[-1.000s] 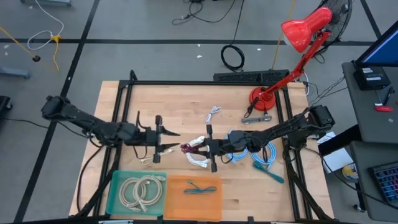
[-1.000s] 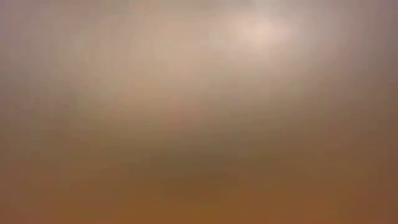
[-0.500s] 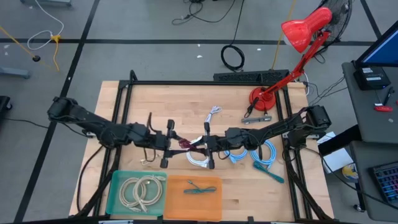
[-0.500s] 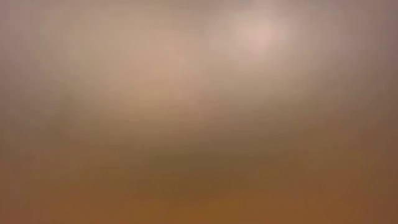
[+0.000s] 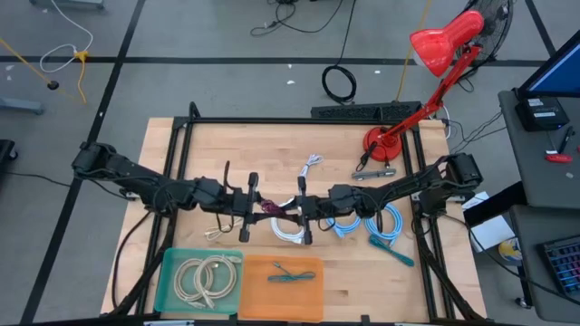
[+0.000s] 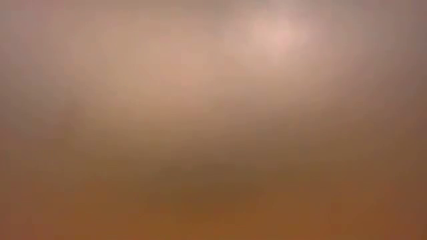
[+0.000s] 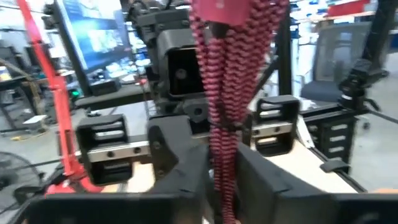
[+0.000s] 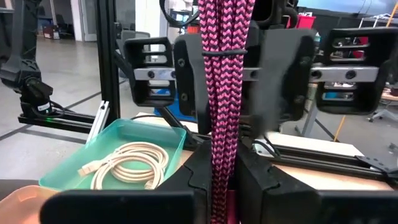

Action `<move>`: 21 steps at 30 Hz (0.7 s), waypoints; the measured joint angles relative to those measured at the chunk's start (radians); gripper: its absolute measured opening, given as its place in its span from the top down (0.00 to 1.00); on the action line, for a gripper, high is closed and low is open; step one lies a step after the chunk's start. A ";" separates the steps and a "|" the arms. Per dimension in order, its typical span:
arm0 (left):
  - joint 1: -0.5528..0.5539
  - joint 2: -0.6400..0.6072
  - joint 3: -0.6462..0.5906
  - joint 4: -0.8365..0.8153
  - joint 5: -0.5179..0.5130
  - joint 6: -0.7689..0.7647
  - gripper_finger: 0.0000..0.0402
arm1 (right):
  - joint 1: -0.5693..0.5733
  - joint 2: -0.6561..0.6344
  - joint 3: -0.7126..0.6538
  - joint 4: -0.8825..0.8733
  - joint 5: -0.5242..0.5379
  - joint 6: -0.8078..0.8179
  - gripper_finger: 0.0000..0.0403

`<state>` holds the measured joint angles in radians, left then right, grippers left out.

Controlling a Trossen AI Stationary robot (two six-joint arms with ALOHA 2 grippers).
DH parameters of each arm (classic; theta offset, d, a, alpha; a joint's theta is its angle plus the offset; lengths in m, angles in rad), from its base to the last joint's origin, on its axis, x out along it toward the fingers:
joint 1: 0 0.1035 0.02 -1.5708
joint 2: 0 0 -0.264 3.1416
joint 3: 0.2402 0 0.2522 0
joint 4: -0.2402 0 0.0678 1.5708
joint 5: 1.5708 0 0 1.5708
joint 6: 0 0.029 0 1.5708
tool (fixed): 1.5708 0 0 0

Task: Pick & Place USB Port
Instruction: Put the red charger cable into the orange bin

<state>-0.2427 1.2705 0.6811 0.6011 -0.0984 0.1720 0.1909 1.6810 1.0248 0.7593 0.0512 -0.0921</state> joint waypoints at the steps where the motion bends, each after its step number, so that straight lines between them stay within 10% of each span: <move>1: 0.001 0.000 0.000 -0.004 0.013 -0.001 0.91 | 0.000 0.000 0.000 0.000 -0.001 -0.004 0.91; 21: -0.023 -0.286 0.035 -0.645 -0.183 -0.208 0.97 | 0.025 -0.002 0.000 -0.032 -0.008 0.008 0.72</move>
<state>-0.2659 0.9840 0.7156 -0.0437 -0.2810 -0.0361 0.2160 1.6794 1.0252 0.7274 0.0430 -0.0843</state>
